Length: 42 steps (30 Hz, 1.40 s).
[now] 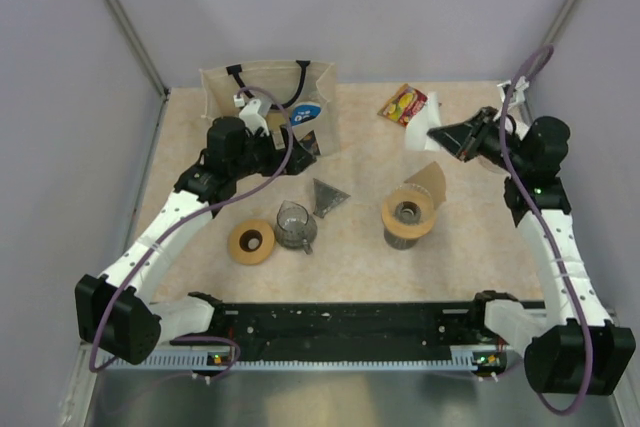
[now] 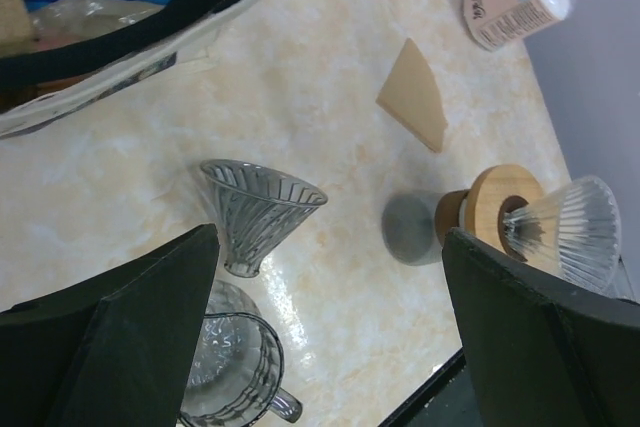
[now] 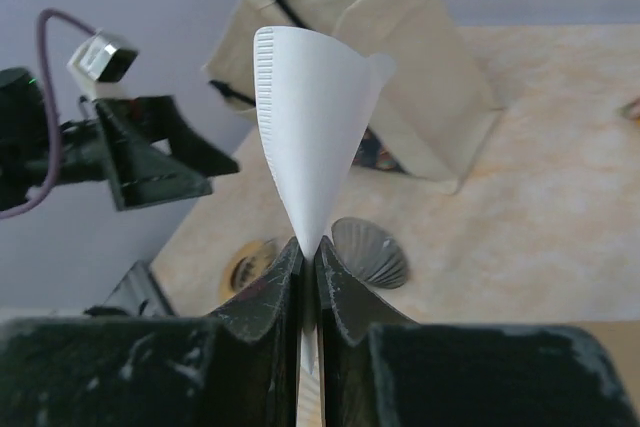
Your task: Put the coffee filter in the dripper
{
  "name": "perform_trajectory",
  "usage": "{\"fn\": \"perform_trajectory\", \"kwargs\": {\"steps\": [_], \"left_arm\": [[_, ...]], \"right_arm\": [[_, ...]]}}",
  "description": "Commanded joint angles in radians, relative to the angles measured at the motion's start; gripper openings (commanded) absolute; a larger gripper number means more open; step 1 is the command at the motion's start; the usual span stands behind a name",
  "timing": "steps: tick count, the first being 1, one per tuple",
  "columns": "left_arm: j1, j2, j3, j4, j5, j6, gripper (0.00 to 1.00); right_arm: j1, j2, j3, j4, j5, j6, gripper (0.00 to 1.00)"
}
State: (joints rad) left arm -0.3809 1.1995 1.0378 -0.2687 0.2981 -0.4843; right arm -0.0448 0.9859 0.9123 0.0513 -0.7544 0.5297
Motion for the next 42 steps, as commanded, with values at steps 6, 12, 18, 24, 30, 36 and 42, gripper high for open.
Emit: {"fn": "perform_trajectory", "kwargs": {"steps": [6, 12, 18, 24, 30, 36, 42], "left_arm": [[0.002, 0.000, -0.005, 0.354, 0.499, -0.040, 0.97], [-0.006, 0.052, 0.007, 0.454, 0.614, -0.121, 0.94], [-0.068, 0.057, 0.011, 0.491, 0.621, -0.114, 0.84], [-0.113, 0.064, 0.028, 0.375, 0.576, -0.017, 0.77], [-0.164, 0.011, -0.050, 0.391, 0.563, 0.027, 0.77], [-0.179, -0.003, -0.051, 0.367, 0.561, 0.064, 0.73], [-0.179, -0.025, -0.056, 0.316, 0.524, 0.122, 0.73]], "right_arm": [[0.221, 0.068, 0.053, 0.139, -0.433, 0.180, 0.08], [0.293, 0.089, 0.031, 0.236, -0.477, 0.237, 0.08], [0.324, 0.120, 0.039, 0.263, -0.477, 0.248, 0.09], [0.327, 0.119, 0.042, 0.300, -0.468, 0.282, 0.08], [0.327, 0.120, 0.053, 0.272, -0.453, 0.296, 0.08], [0.327, 0.120, 0.065, 0.245, -0.436, 0.285, 0.09], [0.327, 0.120, 0.094, 0.139, -0.410, 0.225, 0.09]]}}
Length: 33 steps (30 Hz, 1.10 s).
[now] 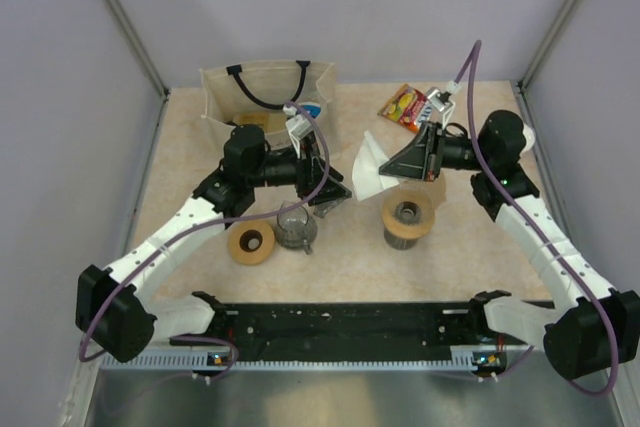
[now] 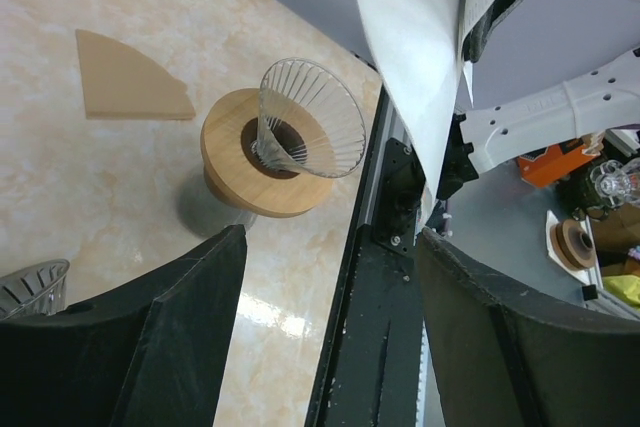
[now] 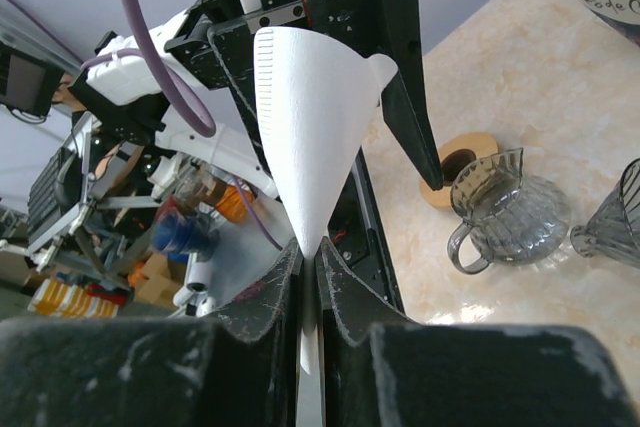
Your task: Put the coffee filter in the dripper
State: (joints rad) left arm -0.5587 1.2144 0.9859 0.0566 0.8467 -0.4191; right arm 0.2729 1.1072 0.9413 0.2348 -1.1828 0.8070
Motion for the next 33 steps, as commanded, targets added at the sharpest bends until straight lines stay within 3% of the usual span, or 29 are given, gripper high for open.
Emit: {"fn": "perform_trajectory", "kwargs": {"steps": [1, 10, 33], "left_arm": [[-0.001, -0.038, -0.003, -0.008, -0.028, 0.056, 0.73], [-0.001, 0.005, 0.007, 0.084, 0.054, -0.017, 0.72], [0.000, 0.043, 0.017, 0.140, 0.014, -0.099, 0.63]], "right_arm": [[0.009, -0.003, 0.065, -0.039, 0.015, -0.049, 0.08], [0.009, 0.008, 0.066, -0.057, 0.029, -0.064, 0.09], [0.040, 0.022, 0.037, 0.043, 0.034, -0.008, 0.09]]}}
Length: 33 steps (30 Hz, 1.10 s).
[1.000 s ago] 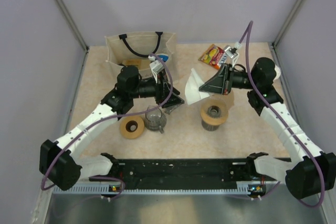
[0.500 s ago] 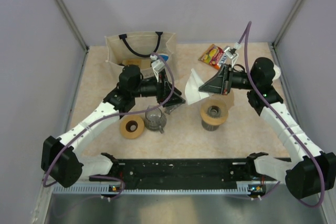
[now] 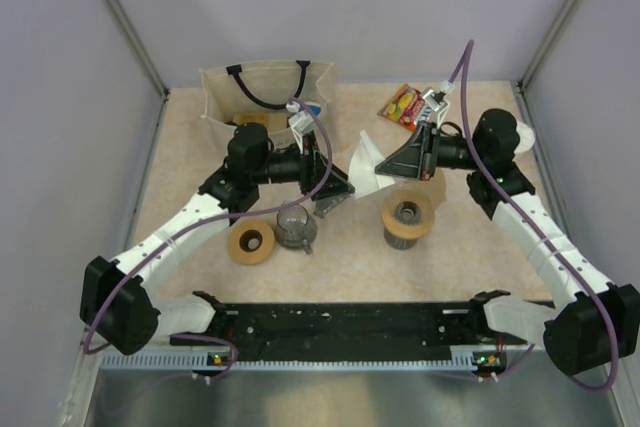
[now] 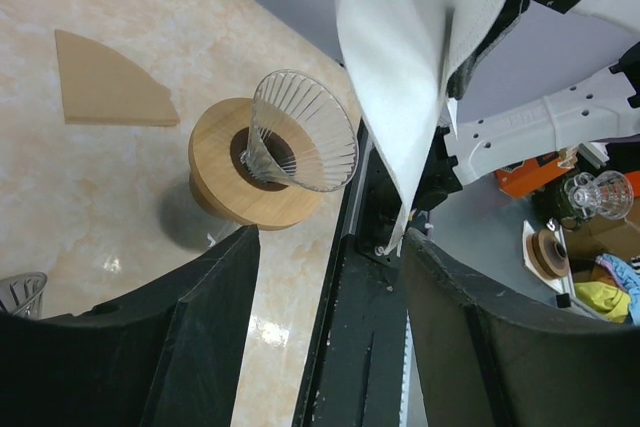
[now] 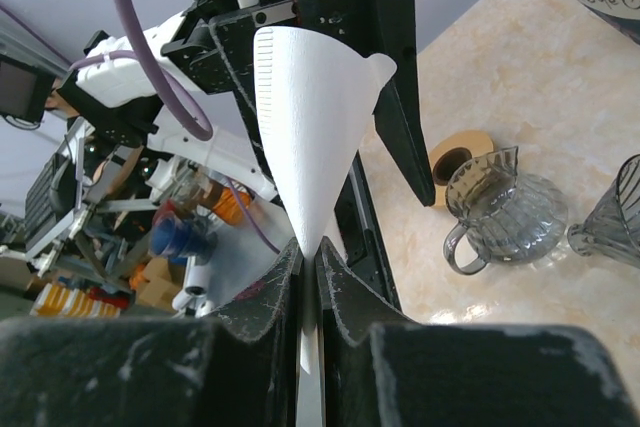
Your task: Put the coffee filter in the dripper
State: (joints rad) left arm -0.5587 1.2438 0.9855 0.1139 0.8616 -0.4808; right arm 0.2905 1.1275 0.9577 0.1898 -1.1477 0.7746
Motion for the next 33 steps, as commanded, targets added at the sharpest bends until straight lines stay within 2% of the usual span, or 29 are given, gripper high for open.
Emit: {"fn": "perform_trajectory", "kwargs": {"steps": [1, 9, 15, 20, 33], "left_arm": [[-0.003, 0.020, 0.018, 0.098, 0.007, -0.047, 0.62], [0.000, 0.008, -0.001, 0.150, 0.037, -0.062, 0.58], [0.000, -0.076, -0.036, 0.037, -0.018, 0.059, 0.59], [-0.001, -0.110, -0.053, 0.001, -0.052, 0.097, 0.59], [-0.001, -0.060, -0.028, 0.084, -0.006, 0.008, 0.58]], "right_arm": [[0.024, 0.003, 0.023, 0.092, -0.003, 0.028, 0.09], [0.026, 0.002, 0.026, 0.068, 0.000, 0.017, 0.09], [0.027, -0.006, 0.038, 0.037, 0.002, 0.000, 0.09], [0.026, -0.011, 0.039, 0.046, -0.003, 0.006, 0.09], [0.027, -0.003, 0.019, 0.100, -0.006, 0.045, 0.09]]}}
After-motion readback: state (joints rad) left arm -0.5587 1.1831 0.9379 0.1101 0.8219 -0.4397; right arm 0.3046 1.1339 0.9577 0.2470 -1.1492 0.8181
